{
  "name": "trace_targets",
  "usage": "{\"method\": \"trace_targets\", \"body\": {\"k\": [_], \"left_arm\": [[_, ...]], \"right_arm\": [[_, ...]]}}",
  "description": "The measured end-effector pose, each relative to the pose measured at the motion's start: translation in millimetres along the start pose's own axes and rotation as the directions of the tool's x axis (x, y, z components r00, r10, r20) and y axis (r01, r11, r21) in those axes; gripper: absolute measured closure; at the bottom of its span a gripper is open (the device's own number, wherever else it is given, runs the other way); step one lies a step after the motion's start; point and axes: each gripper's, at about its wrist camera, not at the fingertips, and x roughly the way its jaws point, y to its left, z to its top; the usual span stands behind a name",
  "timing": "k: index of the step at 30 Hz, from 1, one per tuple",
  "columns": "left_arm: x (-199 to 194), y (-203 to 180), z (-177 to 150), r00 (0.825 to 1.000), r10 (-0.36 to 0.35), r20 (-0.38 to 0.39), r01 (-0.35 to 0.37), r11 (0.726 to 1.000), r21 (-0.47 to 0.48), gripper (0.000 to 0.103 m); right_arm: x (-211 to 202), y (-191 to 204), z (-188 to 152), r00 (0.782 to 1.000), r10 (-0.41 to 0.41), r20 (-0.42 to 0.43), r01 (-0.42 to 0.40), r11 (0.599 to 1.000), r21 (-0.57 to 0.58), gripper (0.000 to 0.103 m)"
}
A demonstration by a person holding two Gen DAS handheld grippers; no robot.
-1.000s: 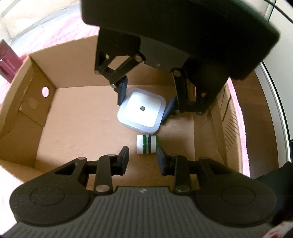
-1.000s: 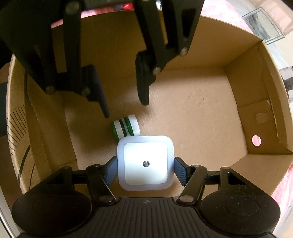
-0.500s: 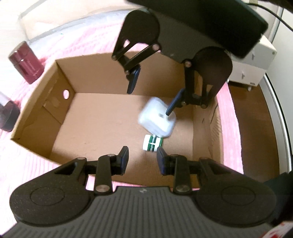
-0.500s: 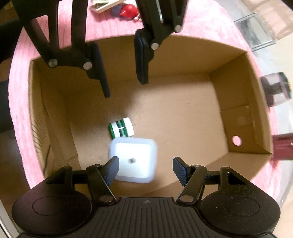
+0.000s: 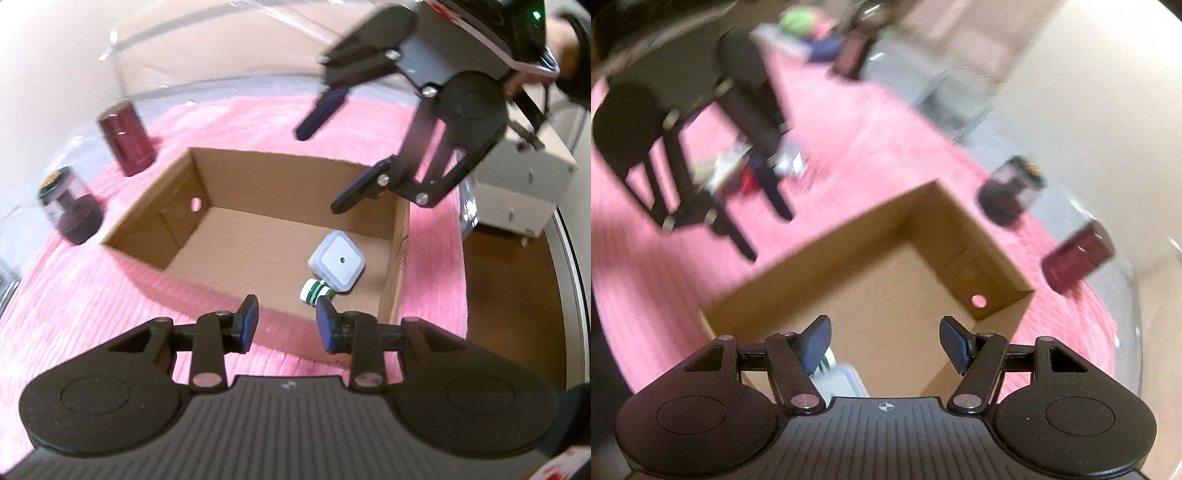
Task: Organize rigid objects
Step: 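Move both tools back over the remaining items on the bedspread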
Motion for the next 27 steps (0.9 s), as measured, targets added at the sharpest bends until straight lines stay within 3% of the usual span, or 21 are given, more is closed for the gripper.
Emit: {"method": "trace_targets", "body": {"k": [5, 13, 19, 22, 27], "left_arm": [[-44.8, 5.5, -28.5, 0.996, 0.073, 0.051, -0.068, 0.993, -0.099, 0.068], [-114.3, 23.1, -103.9, 0.966, 0.244, 0.081, -0.215, 0.938, -0.271, 0.048], [-146.7, 33.4, -161.0, 0.924, 0.377, 0.067, -0.322, 0.860, -0.395, 0.034], [-152.9, 35.9, -186.6, 0.908, 0.416, 0.051, -0.349, 0.818, -0.456, 0.032], [-149.9, 35.4, -221.1, 0.876, 0.483, 0.014, -0.390, 0.724, -0.569, 0.030]], "right_arm": [[-21.0, 25.1, 6.6, 0.992, -0.042, 0.116, 0.015, 0.974, 0.224, 0.041], [-47.5, 89.3, 27.5, 0.957, -0.062, 0.285, -0.044, 0.935, 0.353, 0.040], [-41.6, 136.3, 44.3, 0.938, -0.065, 0.340, -0.080, 0.915, 0.396, 0.040], [-30.3, 157.7, 48.5, 0.941, -0.069, 0.330, -0.075, 0.911, 0.406, 0.040], [-1.3, 184.3, 50.2, 0.951, -0.084, 0.297, -0.044, 0.916, 0.400, 0.040]]}}
